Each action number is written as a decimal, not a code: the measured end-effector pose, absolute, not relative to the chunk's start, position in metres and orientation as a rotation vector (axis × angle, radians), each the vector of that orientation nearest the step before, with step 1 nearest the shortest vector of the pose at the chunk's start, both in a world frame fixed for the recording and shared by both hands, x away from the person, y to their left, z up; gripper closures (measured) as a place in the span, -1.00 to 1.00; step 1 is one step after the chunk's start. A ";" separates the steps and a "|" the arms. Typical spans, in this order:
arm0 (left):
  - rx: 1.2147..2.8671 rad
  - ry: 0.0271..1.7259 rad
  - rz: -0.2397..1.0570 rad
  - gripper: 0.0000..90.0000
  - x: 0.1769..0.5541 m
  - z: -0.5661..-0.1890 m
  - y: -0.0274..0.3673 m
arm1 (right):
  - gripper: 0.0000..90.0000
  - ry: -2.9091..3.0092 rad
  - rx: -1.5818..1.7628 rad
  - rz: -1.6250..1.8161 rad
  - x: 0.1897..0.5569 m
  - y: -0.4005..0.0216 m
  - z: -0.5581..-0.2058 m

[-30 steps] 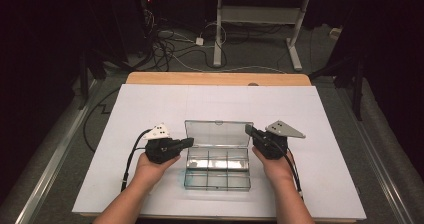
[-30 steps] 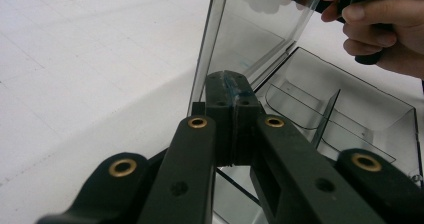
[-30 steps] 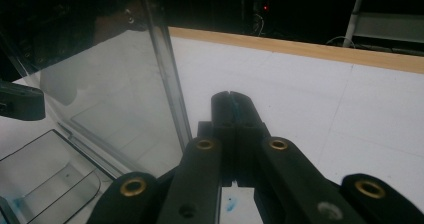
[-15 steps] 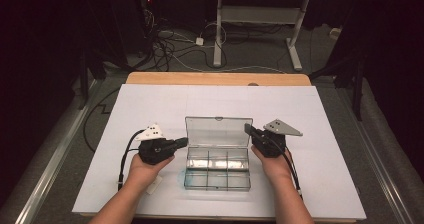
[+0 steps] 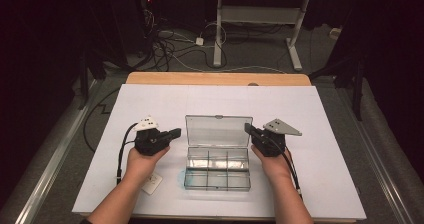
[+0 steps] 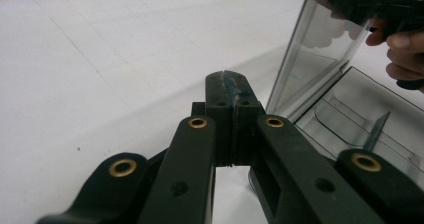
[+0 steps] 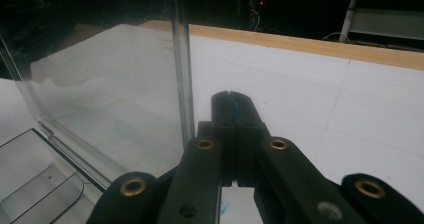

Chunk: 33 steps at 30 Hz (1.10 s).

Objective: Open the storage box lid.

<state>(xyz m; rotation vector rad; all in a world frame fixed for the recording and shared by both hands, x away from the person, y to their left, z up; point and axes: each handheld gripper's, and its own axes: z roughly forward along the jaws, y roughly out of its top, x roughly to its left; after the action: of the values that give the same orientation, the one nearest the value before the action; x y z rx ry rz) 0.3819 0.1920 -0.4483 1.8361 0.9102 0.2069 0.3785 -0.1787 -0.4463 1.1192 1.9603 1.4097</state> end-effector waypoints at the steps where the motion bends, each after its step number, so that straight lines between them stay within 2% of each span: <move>1: 1.837 0.908 0.205 0.94 0.385 -0.447 0.190 | 1.00 1.963 1.119 1.409 0.378 -0.179 -0.446; 14: 1.870 0.910 0.163 0.94 0.413 -0.447 0.160 | 1.00 1.985 1.164 1.388 0.389 -0.179 -0.455; 25: 1.907 1.000 0.124 0.94 0.427 -0.464 0.159 | 1.00 2.050 1.245 1.298 0.401 -0.176 -0.473; 33: 2.003 1.049 0.106 0.94 0.429 -0.475 0.156 | 1.00 2.112 1.316 1.214 0.404 -0.178 -0.478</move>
<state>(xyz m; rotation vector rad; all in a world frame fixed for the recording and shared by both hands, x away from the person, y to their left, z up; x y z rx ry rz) 0.4294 0.1561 -0.4750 2.0030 1.0489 0.1056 0.4044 -0.1778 -0.4782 1.3165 2.1116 1.2140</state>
